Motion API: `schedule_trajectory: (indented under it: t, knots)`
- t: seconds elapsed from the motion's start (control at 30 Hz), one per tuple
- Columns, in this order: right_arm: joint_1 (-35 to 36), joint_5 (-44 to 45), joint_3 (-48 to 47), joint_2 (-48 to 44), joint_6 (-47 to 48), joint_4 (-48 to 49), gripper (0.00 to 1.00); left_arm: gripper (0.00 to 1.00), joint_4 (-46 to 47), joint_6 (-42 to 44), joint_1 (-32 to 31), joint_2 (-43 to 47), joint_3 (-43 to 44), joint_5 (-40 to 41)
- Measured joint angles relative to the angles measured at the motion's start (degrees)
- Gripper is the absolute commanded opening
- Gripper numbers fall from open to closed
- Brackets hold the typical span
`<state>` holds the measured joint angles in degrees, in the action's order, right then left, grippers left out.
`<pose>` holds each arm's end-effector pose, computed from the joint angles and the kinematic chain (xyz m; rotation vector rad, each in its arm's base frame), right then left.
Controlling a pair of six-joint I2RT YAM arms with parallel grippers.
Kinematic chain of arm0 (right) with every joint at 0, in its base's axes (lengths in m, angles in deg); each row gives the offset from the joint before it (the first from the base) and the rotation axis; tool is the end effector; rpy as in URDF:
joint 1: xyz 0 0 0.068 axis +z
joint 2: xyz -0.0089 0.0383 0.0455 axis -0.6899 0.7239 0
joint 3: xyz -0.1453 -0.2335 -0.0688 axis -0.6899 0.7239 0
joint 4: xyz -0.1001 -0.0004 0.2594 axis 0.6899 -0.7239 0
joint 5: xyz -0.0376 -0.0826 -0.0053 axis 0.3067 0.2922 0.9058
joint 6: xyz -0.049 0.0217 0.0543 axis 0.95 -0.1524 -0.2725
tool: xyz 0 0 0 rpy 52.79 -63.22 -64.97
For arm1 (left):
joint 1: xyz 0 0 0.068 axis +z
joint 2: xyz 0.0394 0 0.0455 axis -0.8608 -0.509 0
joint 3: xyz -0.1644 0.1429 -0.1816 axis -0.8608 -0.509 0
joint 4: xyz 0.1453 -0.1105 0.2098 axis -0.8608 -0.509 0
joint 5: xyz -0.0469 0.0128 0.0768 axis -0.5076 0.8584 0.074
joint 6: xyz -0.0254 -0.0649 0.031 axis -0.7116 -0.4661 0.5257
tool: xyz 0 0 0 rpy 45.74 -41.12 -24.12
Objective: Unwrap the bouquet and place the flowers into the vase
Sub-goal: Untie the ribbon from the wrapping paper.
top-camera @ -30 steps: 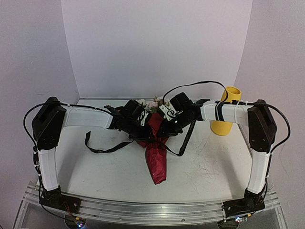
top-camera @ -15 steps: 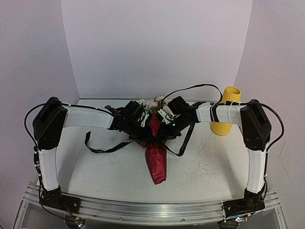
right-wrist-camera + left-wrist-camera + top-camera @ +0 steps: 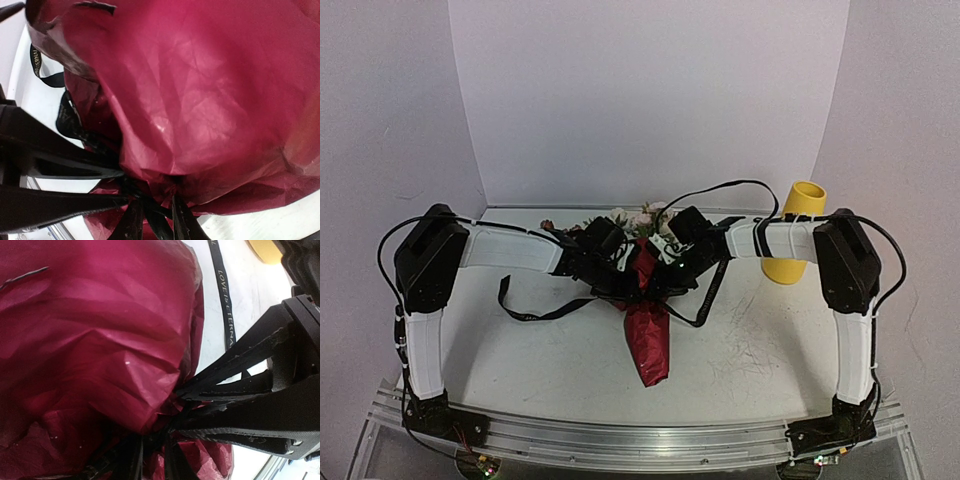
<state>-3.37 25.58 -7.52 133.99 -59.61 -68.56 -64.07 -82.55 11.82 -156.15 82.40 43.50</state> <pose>0.3711 0.3492 0.1715 -0.6973 2.3007 0.9932 0.3039 -0.3567 0.1518 0.5897 2.5816 -0.8217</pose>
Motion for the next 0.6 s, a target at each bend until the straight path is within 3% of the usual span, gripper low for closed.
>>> schedule_trajectory:
  t: [0.13, 0.3, 0.47, 0.6]
  knots:
    - [0.0, -0.1, -0.5, 0.9, 0.0, 0.0, 0.24, 0.00, -0.3, -0.1, -0.1, 0.0, 0.0, 1.8]
    - [0.0, -0.3, -1.6, 2.5, 0.0, 0.1, 0.23, 0.00, -0.8, -0.2, -0.2, 0.0, 0.0, 3.4]
    - [0.0, -0.7, -1.6, 2.6, 0.1, 0.3, 0.04, 0.00, -1.0, -0.3, -0.3, 0.0, 0.0, 4.4]
    - [0.0, -0.9, -1.2, 2.5, 0.0, 0.6, 0.00, 0.00, -1.0, -0.3, -0.5, 0.1, 0.0, 4.9]
